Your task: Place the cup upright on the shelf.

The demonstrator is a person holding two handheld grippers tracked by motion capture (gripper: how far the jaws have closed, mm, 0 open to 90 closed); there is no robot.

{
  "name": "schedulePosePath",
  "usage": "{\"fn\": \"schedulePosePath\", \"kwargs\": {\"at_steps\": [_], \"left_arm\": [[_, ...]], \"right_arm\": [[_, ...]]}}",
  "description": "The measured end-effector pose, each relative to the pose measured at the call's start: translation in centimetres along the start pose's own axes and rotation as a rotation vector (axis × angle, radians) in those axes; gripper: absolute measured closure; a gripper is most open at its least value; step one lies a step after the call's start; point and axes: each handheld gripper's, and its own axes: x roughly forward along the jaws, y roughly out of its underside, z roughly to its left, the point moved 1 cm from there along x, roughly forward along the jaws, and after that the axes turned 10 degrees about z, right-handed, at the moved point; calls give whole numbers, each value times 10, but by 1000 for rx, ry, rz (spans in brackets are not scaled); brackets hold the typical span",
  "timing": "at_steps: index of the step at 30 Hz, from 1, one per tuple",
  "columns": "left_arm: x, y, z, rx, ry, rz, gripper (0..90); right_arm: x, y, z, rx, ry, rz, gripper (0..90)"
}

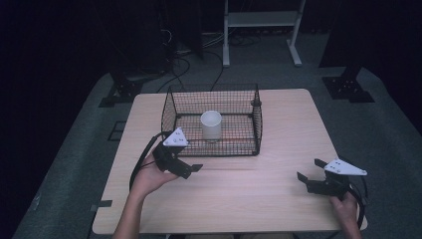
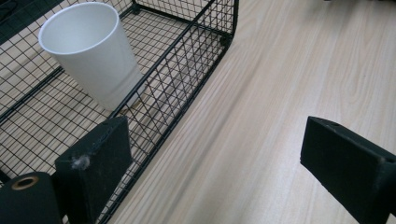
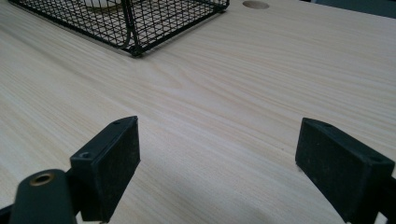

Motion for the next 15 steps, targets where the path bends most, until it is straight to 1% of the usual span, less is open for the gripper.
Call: {"fn": "schedulePosePath", "kwargs": {"at_steps": [2, 8, 11, 15], "left_arm": [[0, 1, -2, 3, -6, 1, 81], [-1, 5, -6, 6, -5, 1, 81], [-2, 8, -8, 10, -21, 1, 81], [-3, 11, -10, 8, -22, 0, 81]], "right_arm": [[0, 0, 0, -1, 2, -1, 131], [0, 0, 0, 1, 3, 1, 131], [0, 0, 0, 1, 5, 0, 131], [0, 0, 0, 2, 5, 0, 131]]}}
